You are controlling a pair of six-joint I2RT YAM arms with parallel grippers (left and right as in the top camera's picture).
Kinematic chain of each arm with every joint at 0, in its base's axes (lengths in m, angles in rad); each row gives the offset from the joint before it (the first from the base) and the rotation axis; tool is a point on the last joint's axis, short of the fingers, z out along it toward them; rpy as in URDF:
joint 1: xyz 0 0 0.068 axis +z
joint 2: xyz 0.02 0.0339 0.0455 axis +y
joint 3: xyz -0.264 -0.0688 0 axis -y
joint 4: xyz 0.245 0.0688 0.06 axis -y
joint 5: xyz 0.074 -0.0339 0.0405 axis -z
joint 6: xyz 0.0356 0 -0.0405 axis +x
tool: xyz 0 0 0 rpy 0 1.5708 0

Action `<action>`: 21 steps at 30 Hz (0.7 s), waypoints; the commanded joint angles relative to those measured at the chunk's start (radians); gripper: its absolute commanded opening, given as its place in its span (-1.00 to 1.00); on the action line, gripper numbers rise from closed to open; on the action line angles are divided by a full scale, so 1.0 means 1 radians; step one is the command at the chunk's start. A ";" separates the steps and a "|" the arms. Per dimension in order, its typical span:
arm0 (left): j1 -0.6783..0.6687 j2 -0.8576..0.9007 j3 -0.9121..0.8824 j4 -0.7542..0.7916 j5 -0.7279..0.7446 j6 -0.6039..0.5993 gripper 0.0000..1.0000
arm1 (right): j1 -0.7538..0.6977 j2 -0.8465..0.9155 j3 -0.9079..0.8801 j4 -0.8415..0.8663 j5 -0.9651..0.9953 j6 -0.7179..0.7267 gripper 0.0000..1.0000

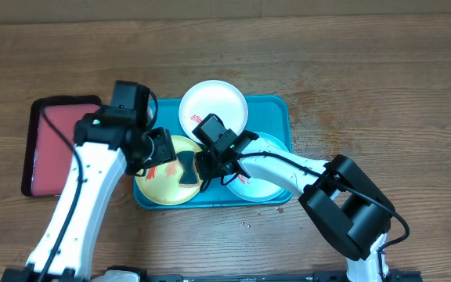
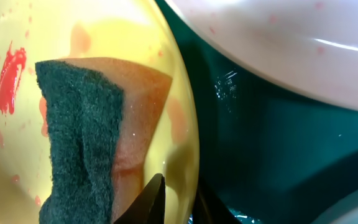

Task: Clean dirty plates on tray and stack at the side
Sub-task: 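Hold the yellow plate with right gripper and scrub it with the sponge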

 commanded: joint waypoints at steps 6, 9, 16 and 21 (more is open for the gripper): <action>-0.002 0.144 -0.037 0.077 0.127 0.141 0.18 | -0.010 0.014 -0.006 -0.003 -0.034 0.002 -0.25; -0.002 0.184 -0.037 0.095 0.129 0.141 0.09 | -0.024 0.014 -0.006 -0.006 -0.034 0.018 -0.47; -0.002 0.265 -0.037 0.101 0.143 0.201 -0.02 | -0.068 0.018 -0.006 -0.038 -0.035 0.058 -0.69; -0.002 0.289 -0.038 0.116 0.154 0.209 -0.02 | -0.069 0.022 -0.006 -0.020 -0.068 0.058 -0.64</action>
